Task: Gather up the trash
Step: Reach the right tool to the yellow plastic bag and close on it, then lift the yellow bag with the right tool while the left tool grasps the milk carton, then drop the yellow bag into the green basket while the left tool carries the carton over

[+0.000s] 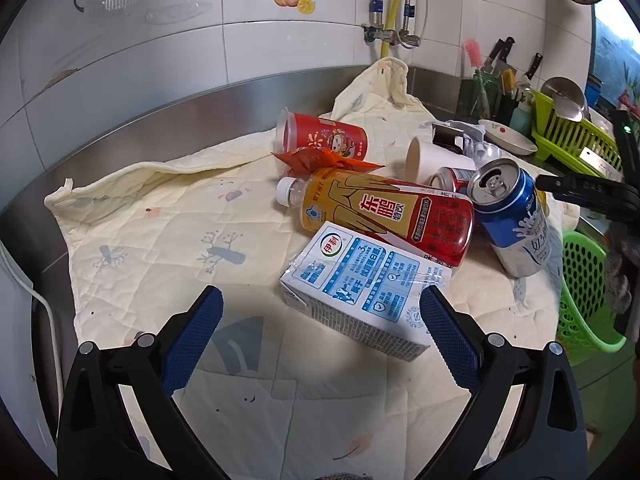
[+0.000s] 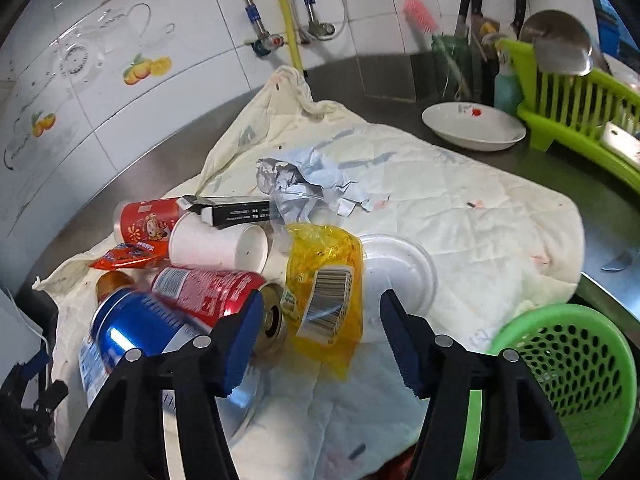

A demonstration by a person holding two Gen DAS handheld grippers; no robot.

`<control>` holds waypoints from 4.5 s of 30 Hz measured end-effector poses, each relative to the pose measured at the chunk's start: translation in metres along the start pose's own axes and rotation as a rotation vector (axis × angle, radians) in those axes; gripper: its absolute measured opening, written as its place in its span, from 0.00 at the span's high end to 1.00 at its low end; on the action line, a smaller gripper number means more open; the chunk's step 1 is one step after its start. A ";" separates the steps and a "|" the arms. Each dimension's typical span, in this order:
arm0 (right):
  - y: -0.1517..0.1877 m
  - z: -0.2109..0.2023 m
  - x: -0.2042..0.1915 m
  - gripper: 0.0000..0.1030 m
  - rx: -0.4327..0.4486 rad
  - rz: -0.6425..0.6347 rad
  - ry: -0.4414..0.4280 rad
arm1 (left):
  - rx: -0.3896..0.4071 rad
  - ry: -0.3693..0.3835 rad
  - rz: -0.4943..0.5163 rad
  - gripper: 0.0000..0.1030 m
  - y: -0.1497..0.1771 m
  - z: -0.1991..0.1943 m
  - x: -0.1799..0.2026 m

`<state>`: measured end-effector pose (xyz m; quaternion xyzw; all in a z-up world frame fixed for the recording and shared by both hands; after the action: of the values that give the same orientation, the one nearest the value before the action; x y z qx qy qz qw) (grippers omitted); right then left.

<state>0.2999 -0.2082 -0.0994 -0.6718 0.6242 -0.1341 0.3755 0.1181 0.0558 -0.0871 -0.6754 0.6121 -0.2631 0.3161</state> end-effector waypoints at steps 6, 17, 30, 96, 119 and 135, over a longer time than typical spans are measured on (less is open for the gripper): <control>-0.004 0.023 0.006 0.48 -0.038 0.031 -0.002 | 0.020 0.026 0.025 0.06 -0.003 -0.003 0.007; -0.003 0.026 0.007 0.69 -0.031 0.054 -0.021 | -0.028 0.032 -0.015 0.06 0.001 0.003 0.003; -0.003 -0.019 0.002 0.71 0.053 0.043 -0.040 | -0.088 0.042 -0.054 0.06 0.000 0.011 0.025; 0.081 -0.123 0.052 0.71 0.150 0.096 -0.067 | -0.222 -0.155 -0.295 0.11 0.010 0.056 -0.010; 0.135 -0.138 0.163 0.71 0.075 0.223 0.206 | -0.217 -0.135 -0.313 0.36 -0.008 0.051 -0.044; 0.124 -0.116 0.194 0.45 0.103 0.211 0.304 | -0.033 0.219 -0.154 0.36 -0.056 -0.044 0.051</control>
<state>0.1693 -0.4218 -0.1594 -0.5546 0.7331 -0.2256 0.3228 0.1283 0.0036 -0.0178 -0.6927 0.5934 -0.3489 0.2151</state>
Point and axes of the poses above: each gripper's, at about its wrist camera, not at the fingertips, and z roughly the way its jaws point, x to its right, y to its underside, the point moved 6 cm from there along z, roughly the way its jaws point, and after that the axes turned 3 degrees about z, right-handed, at the moved point
